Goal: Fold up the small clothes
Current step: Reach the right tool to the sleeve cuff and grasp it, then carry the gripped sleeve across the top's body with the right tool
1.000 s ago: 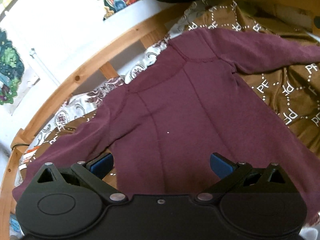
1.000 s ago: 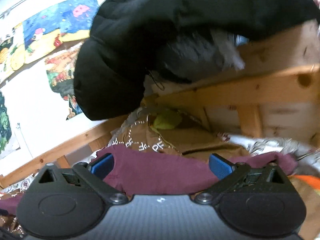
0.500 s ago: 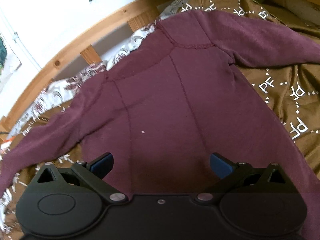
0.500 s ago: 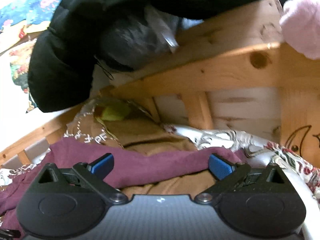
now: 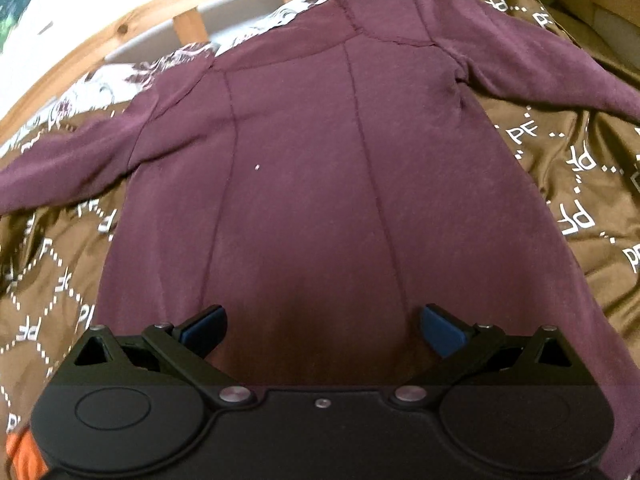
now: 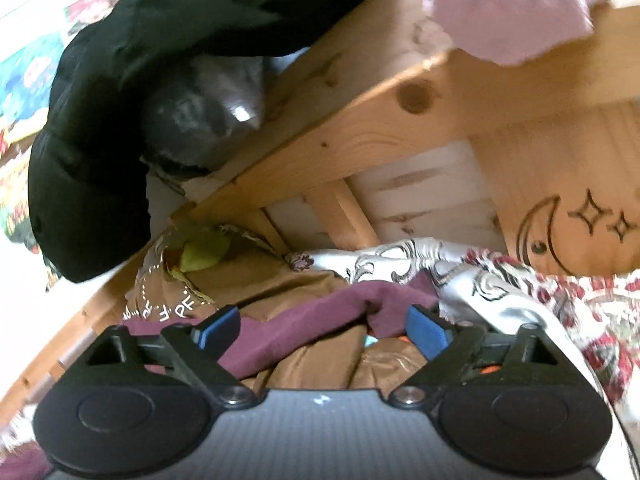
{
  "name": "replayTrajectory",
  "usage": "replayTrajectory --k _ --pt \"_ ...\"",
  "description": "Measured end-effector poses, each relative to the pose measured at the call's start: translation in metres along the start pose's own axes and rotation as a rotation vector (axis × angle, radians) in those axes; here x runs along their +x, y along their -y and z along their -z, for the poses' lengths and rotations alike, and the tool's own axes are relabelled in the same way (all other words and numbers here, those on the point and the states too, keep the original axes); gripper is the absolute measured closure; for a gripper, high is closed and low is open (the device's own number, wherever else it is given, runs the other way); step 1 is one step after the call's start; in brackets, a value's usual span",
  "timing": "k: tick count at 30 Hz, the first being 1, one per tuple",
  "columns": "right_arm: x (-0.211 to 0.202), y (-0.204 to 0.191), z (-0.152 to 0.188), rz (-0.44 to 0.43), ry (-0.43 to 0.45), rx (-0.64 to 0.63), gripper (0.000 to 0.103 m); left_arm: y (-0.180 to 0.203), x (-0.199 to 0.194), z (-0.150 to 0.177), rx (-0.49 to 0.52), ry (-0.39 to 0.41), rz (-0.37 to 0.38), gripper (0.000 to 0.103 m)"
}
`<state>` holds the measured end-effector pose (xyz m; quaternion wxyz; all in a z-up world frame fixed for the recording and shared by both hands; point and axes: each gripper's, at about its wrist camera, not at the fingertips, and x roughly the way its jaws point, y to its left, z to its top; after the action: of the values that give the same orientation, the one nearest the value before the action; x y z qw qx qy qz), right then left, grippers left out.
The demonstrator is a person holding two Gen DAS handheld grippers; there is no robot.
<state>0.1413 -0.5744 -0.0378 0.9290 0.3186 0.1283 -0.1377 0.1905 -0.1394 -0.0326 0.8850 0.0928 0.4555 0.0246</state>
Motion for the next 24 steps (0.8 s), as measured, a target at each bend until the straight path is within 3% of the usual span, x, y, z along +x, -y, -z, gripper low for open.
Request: replayTrajectory --k 6,11,16,18,20,22,23,24 --pt "0.007 -0.002 -0.007 0.018 -0.041 0.03 0.01 -0.01 -0.01 0.008 -0.008 -0.019 -0.053 0.001" --pt "0.028 -0.011 -0.015 0.076 -0.16 -0.026 0.008 -0.032 -0.018 0.023 -0.112 -0.041 -0.003 0.001" --pt "0.041 -0.007 -0.031 0.141 -0.195 0.151 0.009 -0.048 -0.028 0.03 -0.172 -0.042 0.039 0.001" --pt "0.049 -0.004 -0.037 0.222 -0.213 0.216 0.023 -0.051 -0.034 0.032 -0.172 -0.024 0.043 0.001" --pt "0.054 -0.002 -0.042 0.295 -0.215 0.266 0.055 -0.054 -0.038 0.033 -0.169 -0.014 0.046 0.001" --pt "0.057 0.002 -0.042 0.303 -0.201 0.306 0.078 -0.058 -0.04 0.034 -0.172 -0.01 0.057 0.001" --pt "0.059 0.001 -0.041 0.287 -0.192 0.304 0.086 -0.061 -0.041 0.036 -0.175 -0.009 0.069 0.001" --pt "0.058 -0.003 -0.04 0.28 -0.176 0.274 0.087 -0.064 -0.042 0.037 -0.178 -0.008 0.08 0.001"
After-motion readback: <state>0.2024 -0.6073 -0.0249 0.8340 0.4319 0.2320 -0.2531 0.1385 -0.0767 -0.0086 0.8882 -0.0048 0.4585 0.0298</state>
